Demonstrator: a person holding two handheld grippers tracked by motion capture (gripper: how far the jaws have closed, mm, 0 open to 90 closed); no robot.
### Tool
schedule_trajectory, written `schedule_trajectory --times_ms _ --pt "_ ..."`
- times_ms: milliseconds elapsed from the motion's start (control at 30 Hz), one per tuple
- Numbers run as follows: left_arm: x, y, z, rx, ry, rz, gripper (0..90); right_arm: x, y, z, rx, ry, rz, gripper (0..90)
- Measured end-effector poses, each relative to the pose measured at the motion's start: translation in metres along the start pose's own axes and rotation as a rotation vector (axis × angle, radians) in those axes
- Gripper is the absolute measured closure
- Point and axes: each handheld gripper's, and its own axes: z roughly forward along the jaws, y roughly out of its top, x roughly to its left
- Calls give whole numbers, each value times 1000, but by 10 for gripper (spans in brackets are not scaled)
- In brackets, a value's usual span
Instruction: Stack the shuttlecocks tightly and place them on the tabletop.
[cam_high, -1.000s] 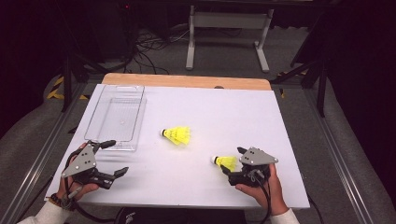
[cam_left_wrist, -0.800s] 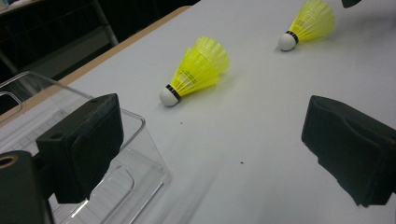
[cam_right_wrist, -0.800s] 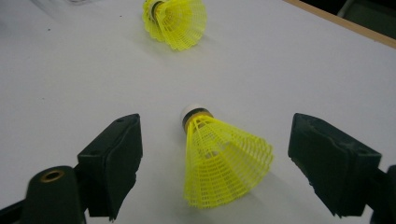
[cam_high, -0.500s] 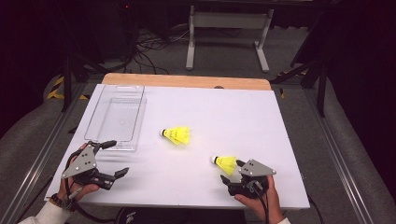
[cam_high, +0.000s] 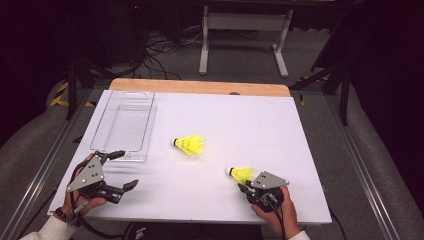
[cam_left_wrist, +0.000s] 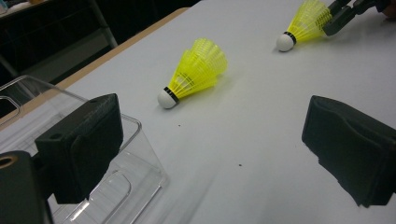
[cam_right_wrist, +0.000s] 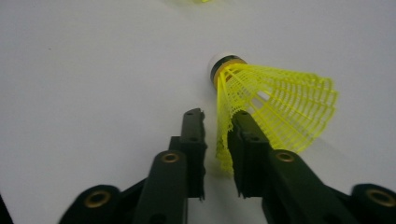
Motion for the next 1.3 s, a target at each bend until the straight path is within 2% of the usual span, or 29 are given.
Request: schedule_trajectory --times_ms 67,233,467,633,933,1300 --pt "0 0 0 0 2 2 63 1 0 -1 2 -4 -18 880" --pt "0 0 -1 -6 1 -3 62 1 1 -2 -11 -4 -30 897" --pt "1 0 1 2 -1 0 63 1 3 -3 -25 11 -56 900" --pt "2 0 1 4 -4 -2 63 0 3 -3 -38 19 -53 900" --pt "5 -1 1 -6 -12 -15 63 -2 8 -4 -59 7 -63 900" --pt "2 0 0 4 -2 -3 63 -5 18 -4 -103 9 -75 900"
